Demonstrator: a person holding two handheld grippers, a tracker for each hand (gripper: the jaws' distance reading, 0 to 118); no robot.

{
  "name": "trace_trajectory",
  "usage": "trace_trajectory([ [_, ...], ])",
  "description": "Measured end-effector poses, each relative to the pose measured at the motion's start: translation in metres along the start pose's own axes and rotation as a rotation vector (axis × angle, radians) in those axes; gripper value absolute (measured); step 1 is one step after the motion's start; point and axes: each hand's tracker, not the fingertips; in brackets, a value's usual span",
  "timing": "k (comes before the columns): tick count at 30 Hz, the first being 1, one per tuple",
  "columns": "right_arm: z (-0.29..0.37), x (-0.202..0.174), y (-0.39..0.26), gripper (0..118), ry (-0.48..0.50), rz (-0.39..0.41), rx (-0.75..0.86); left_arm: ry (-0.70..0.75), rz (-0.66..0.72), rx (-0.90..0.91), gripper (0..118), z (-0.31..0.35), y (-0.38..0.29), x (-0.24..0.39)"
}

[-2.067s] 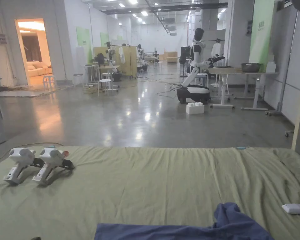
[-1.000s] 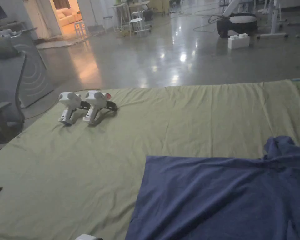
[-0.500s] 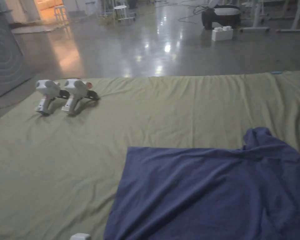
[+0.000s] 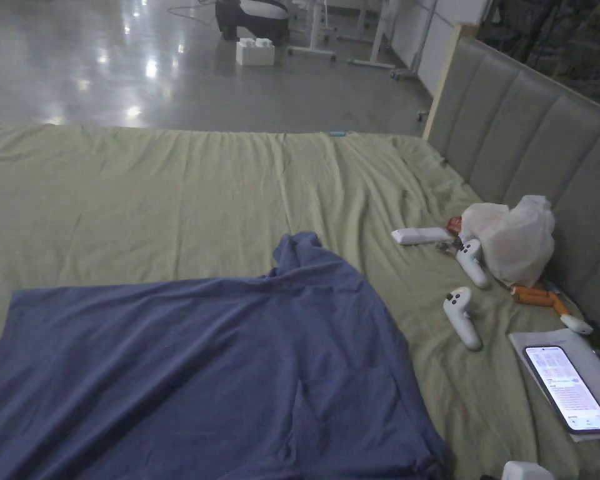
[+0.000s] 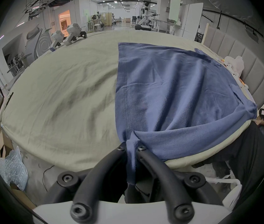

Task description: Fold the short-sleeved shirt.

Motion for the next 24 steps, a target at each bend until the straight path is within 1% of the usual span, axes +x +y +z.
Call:
trace_trajectory([
  [3,-0.011,-0.006,0.002,71,0.047,0.045,0.007,0.006,-0.002,-0.008,4,-0.002,0.001,0.002],
  [5,-0.019,-0.008,0.006,70,0.051,0.072,-0.001,0.013,-0.013,-0.013,4,-0.002,0.002,0.004],
  [6,-0.024,-0.007,0.007,66,0.053,0.074,-0.012,0.013,-0.016,-0.015,4,-0.001,0.003,0.005],
  [9,-0.039,-0.001,0.008,34,0.070,0.075,-0.038,0.013,-0.010,-0.018,4,-0.001,0.004,0.005],
  [10,-0.043,0.002,0.008,13,0.078,0.070,-0.046,0.012,-0.005,-0.018,4,0.000,0.004,0.004],
  [11,-0.045,0.004,0.007,4,0.092,0.070,-0.057,0.010,0.001,-0.018,4,-0.002,0.003,0.003],
  [12,-0.045,0.004,0.005,4,0.087,0.073,-0.053,0.008,0.006,-0.018,4,-0.001,0.003,0.002],
  [14,-0.041,0.005,0.004,2,0.111,0.078,-0.056,0.007,0.011,-0.017,4,0.001,0.004,0.002],
  [16,-0.034,0.006,0.006,2,0.127,0.066,-0.040,0.002,0.002,-0.005,4,0.008,0.005,0.002],
  [17,-0.029,0.005,0.010,2,0.141,0.050,-0.026,-0.005,0.011,0.013,3,0.013,0.006,0.001],
  [19,-0.023,0.006,0.022,2,0.177,-0.018,0.023,-0.066,0.086,0.098,3,0.024,0.013,-0.003],
  [20,-0.023,0.006,0.032,2,0.199,-0.044,0.043,-0.057,0.086,0.151,3,0.031,0.022,-0.004],
  [21,-0.024,0.002,0.047,2,0.200,-0.052,0.056,-0.052,0.093,0.200,3,0.036,0.033,-0.004],
  [23,-0.034,-0.005,0.074,2,0.174,-0.034,0.072,-0.072,0.119,0.248,3,0.041,0.063,-0.007],
  [24,-0.043,-0.009,0.089,2,0.150,-0.010,0.085,-0.081,0.138,0.259,3,0.037,0.080,-0.009],
])
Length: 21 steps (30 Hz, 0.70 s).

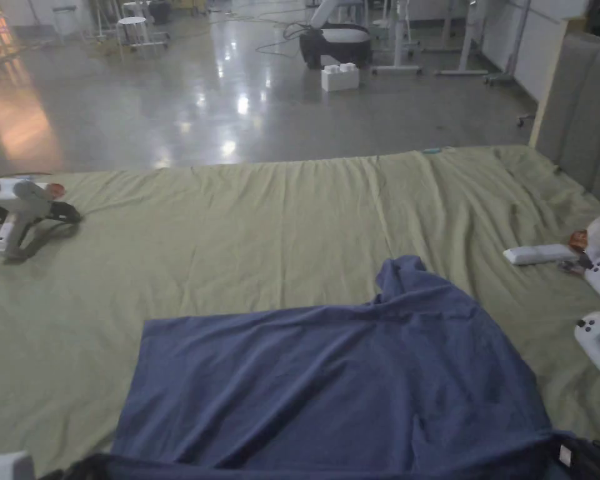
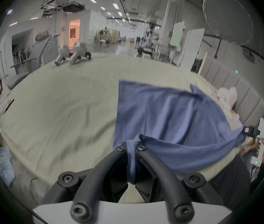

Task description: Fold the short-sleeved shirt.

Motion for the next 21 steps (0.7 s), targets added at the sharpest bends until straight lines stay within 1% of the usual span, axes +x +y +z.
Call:
trace_trajectory([
  [1,-0.014,-0.003,0.015,2,-0.034,0.023,0.006,0.001,0.013,0.001,3,-0.008,0.013,-0.001],
  [2,-0.027,-0.006,0.027,2,-0.043,0.026,-0.006,-0.002,0.021,0.000,3,-0.019,0.026,-0.002],
  [4,-0.058,-0.011,0.054,2,-0.049,0.015,-0.030,-0.004,0.053,-0.019,3,-0.049,0.047,-0.005],
  [7,-0.105,-0.024,0.083,2,-0.112,0.016,-0.105,0.010,0.097,-0.101,3,-0.101,0.070,-0.010],
  [9,-0.136,-0.026,0.093,2,-0.143,0.005,-0.174,0.030,0.091,-0.139,3,-0.131,0.079,-0.010],
  [10,-0.151,-0.027,0.098,2,-0.156,0.023,-0.216,0.034,0.088,-0.168,3,-0.143,0.082,-0.010],
  [12,-0.175,-0.032,0.105,2,-0.206,0.101,-0.248,0.047,0.090,-0.195,3,-0.165,0.085,-0.009],
  [13,-0.184,-0.031,0.106,2,-0.215,0.115,-0.254,0.055,0.081,-0.210,3,-0.173,0.085,-0.009],
  [14,-0.191,-0.032,0.108,2,-0.211,0.109,-0.258,0.069,0.071,-0.239,3,-0.180,0.085,-0.009],
  [17,-0.209,-0.031,0.109,2,-0.219,0.128,-0.272,0.074,0.055,-0.249,3,-0.194,0.081,-0.009],
  [18,-0.214,-0.032,0.110,2,-0.216,0.139,-0.284,0.078,0.065,-0.246,7,-0.196,0.080,-0.010],
  [20,-0.221,-0.032,0.109,5,-0.223,0.145,-0.315,0.075,0.081,-0.235,37,-0.195,0.078,-0.014],
  [21,-0.220,-0.030,0.106,14,-0.222,0.136,-0.327,0.085,0.080,-0.228,57,-0.191,0.078,-0.014],
])
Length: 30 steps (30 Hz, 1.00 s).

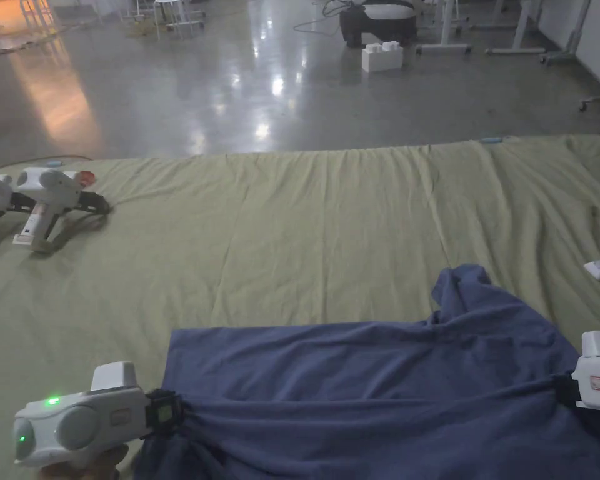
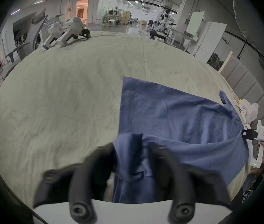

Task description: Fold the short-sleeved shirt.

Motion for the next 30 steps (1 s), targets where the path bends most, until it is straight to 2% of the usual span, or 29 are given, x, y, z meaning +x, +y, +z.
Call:
trace_trajectory([
  [1,0.004,0.001,-0.003,43,-0.008,-0.003,0.017,0.012,-0.006,0.014,75,0.006,0.000,0.000],
  [2,0.009,0.003,-0.005,64,-0.027,-0.008,0.034,0.016,-0.016,0.050,78,0.016,-0.002,0.000],
  [3,0.017,0.008,-0.007,71,-0.015,-0.020,0.046,0.003,-0.038,0.103,77,0.031,-0.001,0.001],
  [6,0.053,0.021,-0.017,70,0.040,-0.070,0.172,-0.017,-0.124,0.244,77,0.088,-0.002,0.006],
  [9,0.122,0.020,-0.037,70,0.079,-0.053,0.345,-0.033,-0.198,0.435,77,0.162,-0.009,0.019],
  [13,0.212,0.012,-0.073,70,0.125,-0.070,0.562,-0.008,-0.262,0.681,77,0.259,-0.039,0.043],
  [18,0.297,-0.015,-0.125,70,0.156,-0.041,0.777,0.030,-0.327,0.842,76,0.334,-0.086,0.072],
  [20,0.311,-0.022,-0.144,69,0.180,-0.026,0.803,0.023,-0.309,0.866,71,0.351,-0.104,0.079],
  [21,0.321,-0.029,-0.154,68,0.168,-0.020,0.824,0.023,-0.282,0.875,66,0.359,-0.112,0.084],
  [22,0.329,-0.035,-0.162,62,0.160,-0.010,0.846,0.024,-0.274,0.876,53,0.363,-0.117,0.087],
  [24,0.342,-0.048,-0.176,50,0.147,0.019,0.864,0.056,-0.285,0.912,37,0.373,-0.132,0.093],
  [27,0.354,-0.057,-0.186,20,0.154,0.028,0.878,0.077,-0.313,0.916,11,0.384,-0.142,0.099],
  [28,0.356,-0.058,-0.187,7,0.159,0.032,0.881,0.073,-0.311,0.918,4,0.387,-0.145,0.099],
  [29,0.357,-0.060,-0.188,1,0.156,0.031,0.883,0.057,-0.304,0.921,1,0.389,-0.148,0.098],
  [30,0.357,-0.061,-0.188,1,0.151,0.029,0.885,0.029,-0.294,0.928,0,0.389,-0.151,0.096],
])
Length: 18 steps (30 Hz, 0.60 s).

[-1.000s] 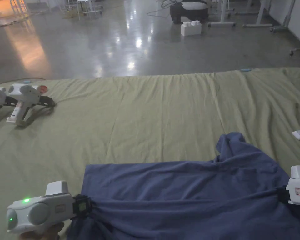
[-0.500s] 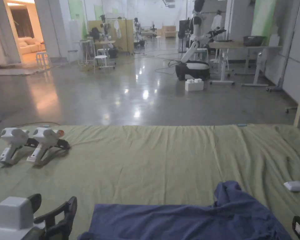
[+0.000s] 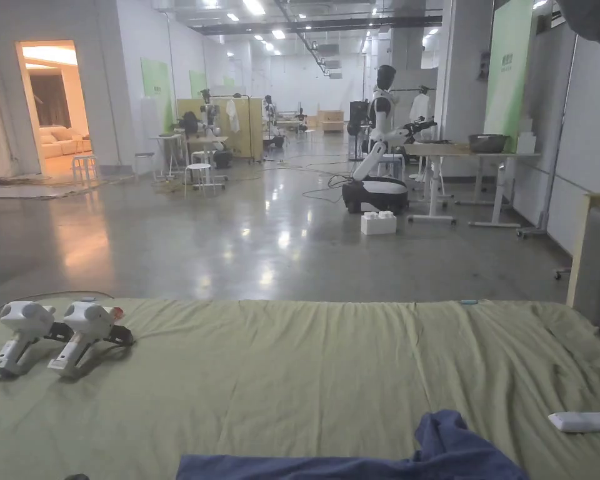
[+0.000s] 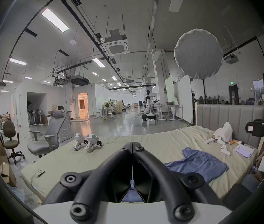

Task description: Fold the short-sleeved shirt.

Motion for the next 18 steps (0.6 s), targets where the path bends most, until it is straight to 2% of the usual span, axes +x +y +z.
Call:
trace_trajectory([
  [3,-0.004,0.002,-0.002,0,0.008,-0.009,0.000,-0.074,0.083,-0.032,0,-0.001,-0.010,-0.006],
  [9,-0.018,0.000,-0.007,0,0.020,0.014,-0.036,-0.052,0.103,-0.077,0,-0.011,-0.020,-0.011],
  [13,-0.028,0.002,-0.013,0,0.030,0.010,-0.069,-0.025,0.143,-0.234,0,-0.046,-0.040,-0.023],
  [14,-0.030,0.004,-0.017,0,0.041,-0.001,-0.088,-0.013,0.160,-0.274,6,-0.059,-0.053,-0.028],
  [15,-0.033,0.006,-0.020,0,0.052,-0.017,-0.109,-0.016,0.199,-0.309,19,-0.073,-0.068,-0.034],
  [16,-0.036,0.008,-0.025,0,0.055,-0.030,-0.122,-0.022,0.243,-0.347,41,-0.089,-0.086,-0.041],
  [18,-0.040,0.013,-0.035,0,0.056,-0.054,-0.161,-0.092,0.351,-0.440,45,-0.118,-0.120,-0.054],
])
